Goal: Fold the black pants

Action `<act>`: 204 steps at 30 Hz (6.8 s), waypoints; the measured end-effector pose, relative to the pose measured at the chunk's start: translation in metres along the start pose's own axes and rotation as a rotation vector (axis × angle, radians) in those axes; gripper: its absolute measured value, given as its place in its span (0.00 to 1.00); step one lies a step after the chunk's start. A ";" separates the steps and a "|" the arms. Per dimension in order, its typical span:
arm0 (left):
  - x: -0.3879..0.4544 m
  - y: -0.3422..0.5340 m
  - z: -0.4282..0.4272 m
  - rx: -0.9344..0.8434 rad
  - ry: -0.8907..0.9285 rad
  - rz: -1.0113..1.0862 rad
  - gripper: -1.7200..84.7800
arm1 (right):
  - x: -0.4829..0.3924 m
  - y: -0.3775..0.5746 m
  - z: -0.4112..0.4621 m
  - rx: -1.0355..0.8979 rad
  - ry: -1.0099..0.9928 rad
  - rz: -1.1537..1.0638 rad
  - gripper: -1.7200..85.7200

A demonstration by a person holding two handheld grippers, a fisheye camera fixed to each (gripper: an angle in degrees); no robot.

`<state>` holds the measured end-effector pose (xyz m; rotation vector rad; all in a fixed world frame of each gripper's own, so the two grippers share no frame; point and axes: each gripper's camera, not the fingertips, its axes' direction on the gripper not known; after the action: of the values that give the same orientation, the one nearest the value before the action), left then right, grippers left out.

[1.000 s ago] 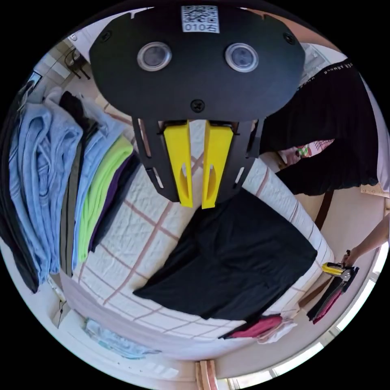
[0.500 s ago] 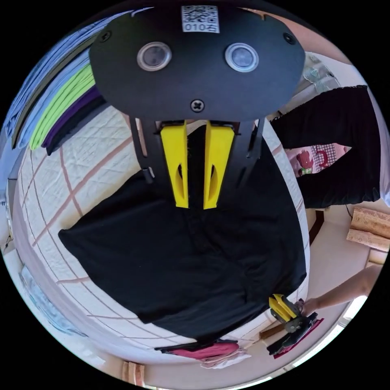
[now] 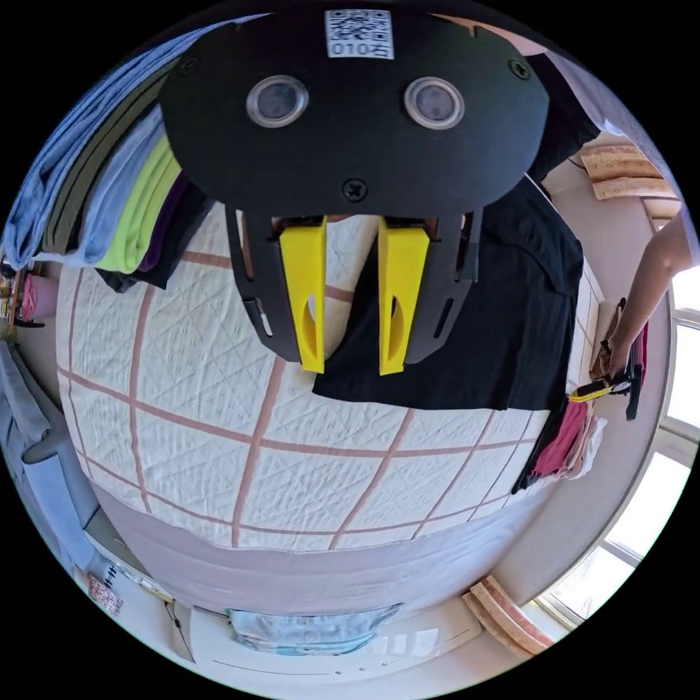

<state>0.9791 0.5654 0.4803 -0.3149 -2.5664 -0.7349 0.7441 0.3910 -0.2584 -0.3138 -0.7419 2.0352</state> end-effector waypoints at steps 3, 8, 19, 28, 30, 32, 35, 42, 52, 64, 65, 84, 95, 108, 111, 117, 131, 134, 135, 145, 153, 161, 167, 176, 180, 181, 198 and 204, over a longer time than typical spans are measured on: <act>-0.015 -0.021 0.034 -0.223 0.041 -0.092 0.13 | 0.008 -0.004 0.009 -0.002 0.012 0.029 0.15; -0.049 -0.008 0.052 -0.181 0.232 -0.306 0.11 | 0.021 -0.008 0.025 -0.029 -0.065 0.102 0.15; -0.058 0.011 0.051 0.020 0.500 -0.154 0.04 | 0.022 -0.032 0.025 -0.031 -0.105 0.084 0.07; 0.007 0.110 -0.063 0.102 0.513 0.686 0.02 | -0.075 0.123 -0.088 -0.003 -0.250 -0.812 0.06; 0.022 0.145 -0.064 -0.038 0.436 0.791 0.02 | -0.083 0.171 -0.067 -0.242 -0.186 -0.865 0.06; 0.034 0.187 -0.046 -0.234 0.370 0.857 0.02 | -0.081 0.195 -0.042 -0.366 -0.170 -0.841 0.06; 0.042 0.220 -0.017 -0.382 0.380 0.887 0.02 | -0.072 0.211 -0.005 -0.465 -0.142 -0.783 0.06; 0.056 0.247 -0.007 -0.402 0.361 0.924 0.03 | -0.070 0.221 0.000 -0.518 -0.156 -0.803 0.06; 0.052 0.281 -0.001 -0.339 0.351 0.863 0.06 | -0.063 0.253 0.004 -0.497 -0.067 -0.752 0.05; -0.017 0.329 -0.002 -0.247 0.334 0.225 0.11 | -0.044 0.258 -0.025 -0.107 0.157 -0.310 0.07; -0.028 0.322 -0.002 -0.177 0.331 0.112 0.11 | -0.041 0.243 -0.025 -0.020 0.151 -0.228 0.08; -0.028 0.261 0.134 -0.228 0.567 -0.299 0.05 | 0.044 0.184 0.098 -0.153 -0.332 0.289 0.06; -0.003 0.308 0.165 -0.094 0.589 -0.440 0.03 | 0.056 0.180 0.112 -0.137 -0.099 0.154 0.06; 0.178 0.337 0.094 0.122 0.287 -0.031 0.06 | 0.033 0.264 0.084 -0.101 -0.073 -0.013 0.17; 0.286 0.341 0.118 0.020 0.384 0.223 0.07 | 0.035 0.288 0.094 -0.087 -0.197 0.087 0.17; 0.493 0.371 0.154 -0.017 0.272 0.811 0.11 | 0.038 0.304 0.113 -0.107 -0.256 0.199 0.13; 0.673 0.421 0.230 0.116 -0.164 0.999 0.10 | 0.062 0.226 0.101 -0.345 -0.638 0.134 0.12; 0.647 0.408 0.229 0.073 -0.016 0.820 0.05 | 0.051 0.214 0.091 -0.345 -0.555 0.034 0.20; 0.636 0.403 0.227 0.063 0.063 0.750 0.05 | 0.052 0.210 0.086 -0.306 -0.540 0.041 0.23; 0.547 0.416 0.222 0.177 0.306 0.532 0.02 | 0.082 0.159 0.103 -0.182 -0.850 0.338 0.25; 0.506 0.433 0.230 0.211 0.323 0.457 0.02 | 0.040 0.109 0.117 -0.266 -0.835 0.306 0.10; 0.338 0.479 0.220 0.367 0.720 -0.161 0.02 | -0.130 0.030 0.034 -0.328 -0.504 -0.120 0.09; 0.207 0.554 0.230 0.520 0.840 -0.576 0.02 | -0.339 -0.038 0.071 -0.493 -0.347 -0.486 0.10; 0.065 0.632 0.315 0.545 0.857 -0.880 0.03 | -0.488 -0.063 0.224 -0.738 -0.269 -0.455 0.11; 0.048 0.634 0.325 0.534 0.865 -0.831 0.03 | -0.479 -0.060 0.222 -0.691 -0.403 -0.356 0.10; 0.043 0.634 0.326 0.537 0.870 -0.809 0.03 | -0.478 -0.060 0.221 -0.687 -0.424 -0.338 0.10; -0.005 0.665 0.380 0.644 1.153 -0.992 0.10 | -0.496 -0.048 0.157 -0.398 -0.217 -0.554 0.13; -0.007 0.667 0.372 0.679 1.097 -0.947 0.12 | -0.410 -0.016 0.137 -0.288 -0.107 -0.711 0.16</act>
<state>1.0737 1.3238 0.4915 1.2266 -1.5879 -0.1280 0.9128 0.0026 -0.1680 -0.0784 -1.0408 1.2823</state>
